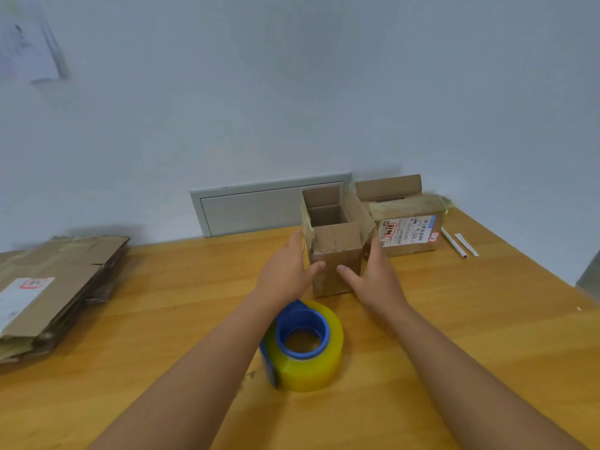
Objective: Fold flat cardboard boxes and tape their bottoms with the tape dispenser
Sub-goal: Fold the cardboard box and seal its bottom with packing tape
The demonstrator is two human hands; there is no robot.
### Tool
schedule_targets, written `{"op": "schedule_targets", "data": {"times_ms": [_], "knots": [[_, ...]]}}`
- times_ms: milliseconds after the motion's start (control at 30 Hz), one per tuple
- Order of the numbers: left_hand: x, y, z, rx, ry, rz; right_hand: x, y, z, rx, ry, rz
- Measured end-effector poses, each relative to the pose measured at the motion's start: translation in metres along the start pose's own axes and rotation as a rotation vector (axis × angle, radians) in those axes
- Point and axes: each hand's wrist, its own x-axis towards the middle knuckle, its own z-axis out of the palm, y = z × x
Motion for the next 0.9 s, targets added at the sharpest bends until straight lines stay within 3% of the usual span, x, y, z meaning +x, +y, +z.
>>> {"op": "schedule_targets", "data": {"times_ms": [100, 200, 267, 367, 533, 600, 733, 900], "knots": [[0.001, 0.004, -0.006, -0.024, 0.089, 0.065, 0.003, -0.009, -0.005, 0.024, 0.128, -0.152], [0.003, 0.005, -0.008, -0.022, 0.015, 0.118, 0.003, -0.014, -0.005, -0.315, 0.092, -0.342], [0.004, 0.007, -0.009, -0.014, 0.017, 0.112, 0.003, -0.015, -0.005, -0.489, 0.041, -0.359], [0.005, 0.010, -0.006, 0.021, 0.040, 0.135, -0.001, -0.013, -0.006, -0.529, 0.012, -0.300], [0.012, 0.013, -0.004, 0.150, 0.061, 0.177, -0.022, 0.004, -0.006, -0.608, 0.217, -0.462], [0.016, 0.013, -0.004, 0.211, 0.084, 0.203, -0.026, 0.013, -0.002, -0.671, 0.129, -0.497], [0.028, 0.009, 0.001, 0.265, 0.125, 0.254, -0.018, 0.021, 0.005, -0.751, -0.083, -0.398], [0.053, 0.008, 0.012, 0.219, 0.091, 0.260, 0.005, 0.020, 0.017, -0.789, -0.159, -0.304]]}}
